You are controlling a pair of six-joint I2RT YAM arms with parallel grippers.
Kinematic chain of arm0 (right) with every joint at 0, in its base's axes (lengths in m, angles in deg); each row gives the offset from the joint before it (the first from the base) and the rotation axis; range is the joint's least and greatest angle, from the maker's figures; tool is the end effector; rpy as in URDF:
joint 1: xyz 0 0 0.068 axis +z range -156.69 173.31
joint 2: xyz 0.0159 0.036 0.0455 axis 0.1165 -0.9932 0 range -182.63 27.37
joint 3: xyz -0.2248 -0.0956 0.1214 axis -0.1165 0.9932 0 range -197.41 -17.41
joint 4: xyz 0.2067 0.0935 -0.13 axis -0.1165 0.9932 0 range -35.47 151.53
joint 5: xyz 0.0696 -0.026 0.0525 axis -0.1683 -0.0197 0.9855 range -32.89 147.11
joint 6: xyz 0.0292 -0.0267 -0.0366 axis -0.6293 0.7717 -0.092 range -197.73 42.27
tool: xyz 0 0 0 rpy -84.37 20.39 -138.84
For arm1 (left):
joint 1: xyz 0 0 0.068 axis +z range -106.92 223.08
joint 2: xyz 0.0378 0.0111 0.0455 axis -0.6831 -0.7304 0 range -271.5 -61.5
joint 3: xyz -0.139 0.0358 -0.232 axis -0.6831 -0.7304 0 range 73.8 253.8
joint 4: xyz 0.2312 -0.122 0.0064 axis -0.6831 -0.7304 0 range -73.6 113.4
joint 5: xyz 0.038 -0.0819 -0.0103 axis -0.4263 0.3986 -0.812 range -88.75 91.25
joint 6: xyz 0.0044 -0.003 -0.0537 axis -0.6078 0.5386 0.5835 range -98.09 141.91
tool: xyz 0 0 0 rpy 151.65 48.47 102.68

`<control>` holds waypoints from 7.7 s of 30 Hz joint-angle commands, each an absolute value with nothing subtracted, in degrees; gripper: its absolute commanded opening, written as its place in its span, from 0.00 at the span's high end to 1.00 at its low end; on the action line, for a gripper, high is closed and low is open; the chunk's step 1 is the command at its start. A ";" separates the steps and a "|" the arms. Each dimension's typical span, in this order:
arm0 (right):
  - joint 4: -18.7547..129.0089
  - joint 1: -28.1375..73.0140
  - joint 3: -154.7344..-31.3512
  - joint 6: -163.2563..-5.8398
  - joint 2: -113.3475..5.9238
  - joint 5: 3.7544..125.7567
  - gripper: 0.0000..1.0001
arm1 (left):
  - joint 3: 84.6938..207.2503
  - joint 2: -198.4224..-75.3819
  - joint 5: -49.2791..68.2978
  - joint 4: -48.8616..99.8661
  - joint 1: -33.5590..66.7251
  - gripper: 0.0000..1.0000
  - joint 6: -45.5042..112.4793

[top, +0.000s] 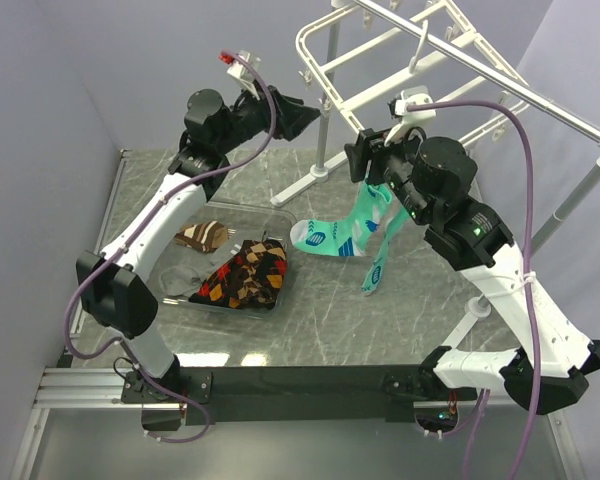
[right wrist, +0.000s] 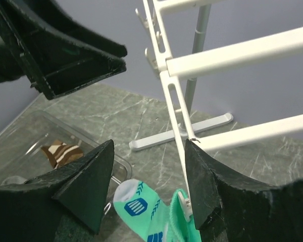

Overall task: Clip the socks to the hanger
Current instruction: Open the clamp at the hanger.

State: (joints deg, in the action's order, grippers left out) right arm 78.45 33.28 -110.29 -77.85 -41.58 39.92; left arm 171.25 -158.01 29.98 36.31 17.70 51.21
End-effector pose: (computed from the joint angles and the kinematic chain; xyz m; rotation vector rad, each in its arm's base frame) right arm 0.1853 0.1415 0.5142 -0.3102 1.5484 0.3135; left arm 0.3506 -0.1852 0.4649 0.4039 1.3957 -1.1237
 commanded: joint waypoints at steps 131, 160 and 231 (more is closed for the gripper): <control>78.88 33.13 -90.62 -88.28 -17.98 39.98 0.31 | 178.21 -171.97 40.98 58.03 16.28 0.33 39.31; 79.58 33.13 -89.48 -91.62 -14.38 45.50 0.31 | 168.63 -161.07 17.17 59.62 1.25 0.96 41.24; 65.43 27.24 -87.11 -101.64 -19.83 49.65 0.35 | 150.18 -155.19 16.89 68.40 -10.00 0.94 36.85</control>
State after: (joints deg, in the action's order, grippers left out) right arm 69.76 27.51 -86.33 -101.33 -19.98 50.70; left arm 151.08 -157.00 16.10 68.09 -9.01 37.90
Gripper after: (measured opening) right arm 0.648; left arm 0.227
